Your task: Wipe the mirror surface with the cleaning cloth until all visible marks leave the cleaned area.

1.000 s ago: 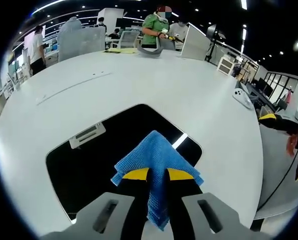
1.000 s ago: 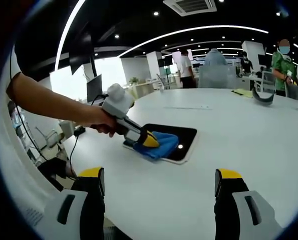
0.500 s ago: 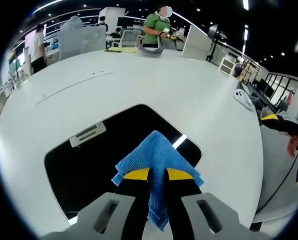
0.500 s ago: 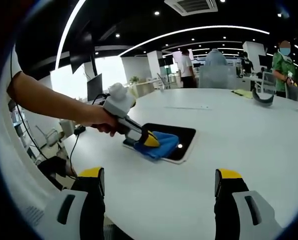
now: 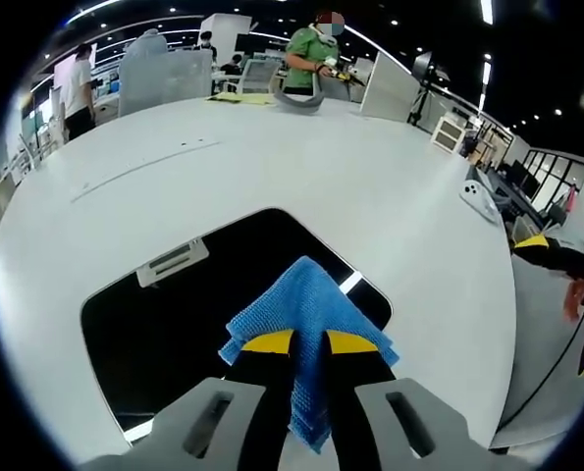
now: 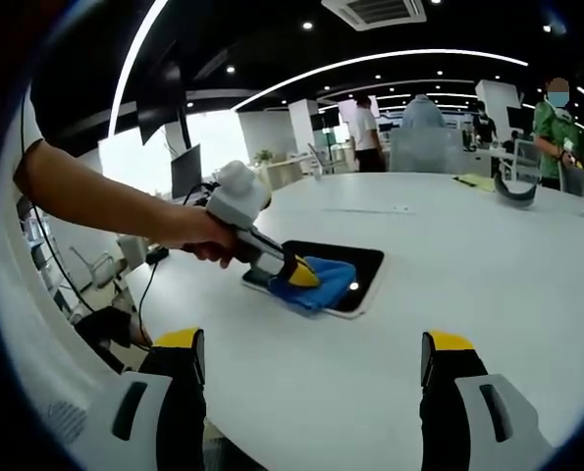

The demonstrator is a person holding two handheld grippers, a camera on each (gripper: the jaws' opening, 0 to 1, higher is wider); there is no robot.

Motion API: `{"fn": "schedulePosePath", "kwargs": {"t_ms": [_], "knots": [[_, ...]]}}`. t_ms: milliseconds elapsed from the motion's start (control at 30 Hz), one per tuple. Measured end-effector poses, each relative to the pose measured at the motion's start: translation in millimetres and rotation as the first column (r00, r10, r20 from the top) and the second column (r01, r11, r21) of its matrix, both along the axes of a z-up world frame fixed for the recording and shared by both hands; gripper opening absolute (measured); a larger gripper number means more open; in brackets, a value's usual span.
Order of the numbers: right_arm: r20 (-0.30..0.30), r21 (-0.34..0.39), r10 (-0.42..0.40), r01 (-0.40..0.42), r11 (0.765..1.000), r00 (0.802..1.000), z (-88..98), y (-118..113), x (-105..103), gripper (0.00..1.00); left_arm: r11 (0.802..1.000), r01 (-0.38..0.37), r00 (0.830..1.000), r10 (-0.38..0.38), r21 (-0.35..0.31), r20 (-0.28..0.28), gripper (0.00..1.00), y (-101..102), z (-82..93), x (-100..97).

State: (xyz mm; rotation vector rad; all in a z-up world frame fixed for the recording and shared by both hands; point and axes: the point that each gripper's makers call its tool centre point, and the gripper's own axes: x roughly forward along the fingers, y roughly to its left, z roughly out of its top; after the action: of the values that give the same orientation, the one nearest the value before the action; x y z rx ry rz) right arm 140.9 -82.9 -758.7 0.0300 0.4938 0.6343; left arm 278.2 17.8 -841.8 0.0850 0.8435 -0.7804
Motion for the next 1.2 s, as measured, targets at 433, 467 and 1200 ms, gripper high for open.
{"fn": "schedulePosePath", "kwargs": {"t_ms": [433,467,1200], "knots": [[-0.005,0.006,-0.006,0.006,1.000,1.000,-1.6,-3,-1,0.91,1.000,0.004,1.000,-0.004,0.006,-0.002,0.09,-11,0.3,1.1],[-0.006,0.005,-0.005,0.005,1.000,1.000,-2.0,-3,-2,0.91,1.000,0.005,1.000,-0.005,0.007,-0.001,0.09,-12,0.4,0.9],[-0.011,0.017,-0.022,0.022,1.000,1.000,-2.4,-16,5,0.91,1.000,0.022,1.000,-0.022,-0.001,0.000,0.09,-33,0.2,2.4]]}}
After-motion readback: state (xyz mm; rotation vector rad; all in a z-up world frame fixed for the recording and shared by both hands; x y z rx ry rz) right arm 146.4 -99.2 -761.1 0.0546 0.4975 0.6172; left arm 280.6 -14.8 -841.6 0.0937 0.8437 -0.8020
